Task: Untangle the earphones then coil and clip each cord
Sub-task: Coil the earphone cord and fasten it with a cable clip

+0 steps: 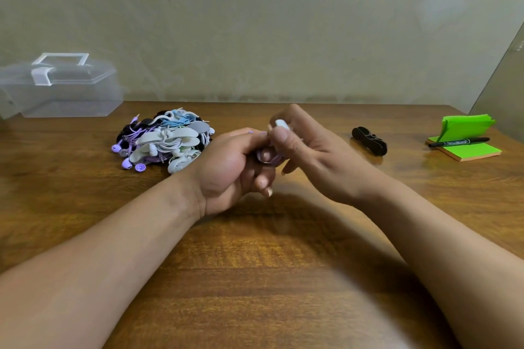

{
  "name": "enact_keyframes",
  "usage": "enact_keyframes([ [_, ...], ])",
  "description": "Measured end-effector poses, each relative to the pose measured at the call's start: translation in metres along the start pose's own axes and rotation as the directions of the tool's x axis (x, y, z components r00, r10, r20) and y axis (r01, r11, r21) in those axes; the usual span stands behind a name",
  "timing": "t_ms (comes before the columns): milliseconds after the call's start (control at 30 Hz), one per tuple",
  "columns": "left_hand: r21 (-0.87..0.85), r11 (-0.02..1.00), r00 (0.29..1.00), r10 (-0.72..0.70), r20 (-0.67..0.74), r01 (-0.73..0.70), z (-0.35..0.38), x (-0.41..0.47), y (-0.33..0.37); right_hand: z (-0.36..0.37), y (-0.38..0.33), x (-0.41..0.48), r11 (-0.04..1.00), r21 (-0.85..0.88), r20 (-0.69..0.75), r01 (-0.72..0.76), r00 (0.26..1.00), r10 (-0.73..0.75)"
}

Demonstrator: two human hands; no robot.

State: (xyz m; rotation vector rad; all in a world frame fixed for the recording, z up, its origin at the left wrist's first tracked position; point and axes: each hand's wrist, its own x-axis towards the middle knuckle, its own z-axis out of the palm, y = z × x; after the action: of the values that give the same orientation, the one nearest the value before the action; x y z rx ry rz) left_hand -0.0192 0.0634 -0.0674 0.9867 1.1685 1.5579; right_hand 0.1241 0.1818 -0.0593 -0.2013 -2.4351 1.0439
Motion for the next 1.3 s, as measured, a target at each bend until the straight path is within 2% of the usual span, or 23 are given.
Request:
enact_keyframes([
  [100,-0.012,0.999,0.998,-0.054,-0.017,0.053,-0.003,0.004,-0.004,0.001,0.005,0.0,0.995,0.097,-0.044,-0.019,0.999,0.024],
  [300,-0.175,0.98,0.994,-0.105,-0.036,0.097,-0.007,0.007,-0.003,0.004,0.01,0.009,0.923,0.358,0.026,-0.142,0.99,0.142],
  [400,-0.198,0.975,0.994,-0.108,-0.024,0.101,-0.005,0.005,-0.002,0.008,0.012,0.014,0.851,0.476,0.024,-0.22,0.971,0.237],
  [533,-0.13,0.99,0.996,-0.06,-0.068,0.051,-0.002,0.004,-0.001,0.012,0.012,0.02,0.755,0.589,0.02,-0.289,0.939,0.344],
  [667,-0.135,0.991,0.994,-0.032,-0.106,0.017,-0.002,0.004,0.0,0.012,0.01,0.017,0.574,0.75,0.096,-0.328,0.913,0.397],
  [733,-0.162,0.987,0.992,-0.034,-0.122,0.014,-0.002,0.004,0.0,0.012,0.009,0.018,0.552,0.768,0.083,-0.325,0.905,0.417],
  [767,-0.173,0.985,0.992,-0.034,-0.125,0.012,-0.001,0.004,-0.001,0.013,0.009,0.019,0.564,0.762,0.054,-0.319,0.899,0.435],
  [900,-0.185,0.983,0.997,-0.035,-0.068,0.022,-0.001,0.004,0.0,0.02,0.005,0.022,0.781,0.553,-0.087,-0.289,0.913,0.399],
  [1100,-0.108,0.994,0.997,-0.04,-0.062,0.033,-0.004,0.005,-0.001,0.016,0.004,0.019,0.806,0.521,-0.018,-0.282,0.94,0.34],
  [1300,0.117,0.993,0.966,0.004,-0.257,0.027,0.001,0.005,-0.003,0.018,0.002,0.014,0.926,0.318,-0.066,-0.201,0.97,0.233],
])
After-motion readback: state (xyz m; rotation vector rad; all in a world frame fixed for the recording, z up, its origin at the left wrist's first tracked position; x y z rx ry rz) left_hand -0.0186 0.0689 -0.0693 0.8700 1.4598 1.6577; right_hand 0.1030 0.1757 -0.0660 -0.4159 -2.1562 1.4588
